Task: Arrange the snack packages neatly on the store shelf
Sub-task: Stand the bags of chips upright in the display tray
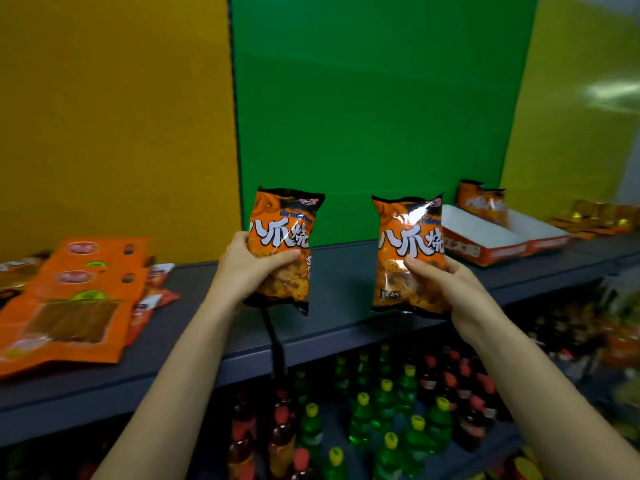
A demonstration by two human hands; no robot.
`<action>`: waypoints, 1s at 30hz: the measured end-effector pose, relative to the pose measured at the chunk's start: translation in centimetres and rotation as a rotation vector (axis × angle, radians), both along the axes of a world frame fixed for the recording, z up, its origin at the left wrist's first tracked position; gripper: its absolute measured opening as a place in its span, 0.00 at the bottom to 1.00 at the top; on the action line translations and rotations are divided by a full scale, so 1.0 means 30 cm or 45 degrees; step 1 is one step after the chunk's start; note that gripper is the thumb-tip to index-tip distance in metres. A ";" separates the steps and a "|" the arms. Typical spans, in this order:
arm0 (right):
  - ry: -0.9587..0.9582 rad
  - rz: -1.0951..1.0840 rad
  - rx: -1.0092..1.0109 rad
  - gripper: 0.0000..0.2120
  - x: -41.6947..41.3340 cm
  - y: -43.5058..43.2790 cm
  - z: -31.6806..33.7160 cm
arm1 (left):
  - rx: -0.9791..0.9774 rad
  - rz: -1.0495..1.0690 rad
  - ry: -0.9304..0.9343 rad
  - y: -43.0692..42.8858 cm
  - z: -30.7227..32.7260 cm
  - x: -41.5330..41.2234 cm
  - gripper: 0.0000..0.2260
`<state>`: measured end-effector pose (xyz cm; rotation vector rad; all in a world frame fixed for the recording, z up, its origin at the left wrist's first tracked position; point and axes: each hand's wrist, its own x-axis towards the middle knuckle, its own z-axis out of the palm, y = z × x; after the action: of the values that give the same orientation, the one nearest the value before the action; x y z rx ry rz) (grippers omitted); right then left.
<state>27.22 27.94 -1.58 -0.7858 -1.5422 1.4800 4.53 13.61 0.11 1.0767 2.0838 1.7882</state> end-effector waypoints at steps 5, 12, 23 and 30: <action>-0.030 -0.103 -0.012 0.21 0.261 0.200 -0.037 | -0.022 -0.154 -0.094 0.268 -0.055 0.205 0.30; -0.046 -0.239 -0.059 0.19 0.522 0.415 -0.056 | -0.048 -0.331 -0.104 0.599 -0.056 0.433 0.27; -0.094 -0.380 -0.007 0.21 0.727 0.837 -0.029 | -0.049 -0.579 -0.111 1.156 -0.015 0.660 0.34; -0.093 -0.407 0.065 0.27 0.743 1.188 0.068 | -0.002 -0.602 -0.093 1.489 0.058 0.713 0.31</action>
<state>49.52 63.58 0.47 -1.0133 -1.4237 1.1855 25.92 58.27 1.86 1.3423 1.6118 1.5615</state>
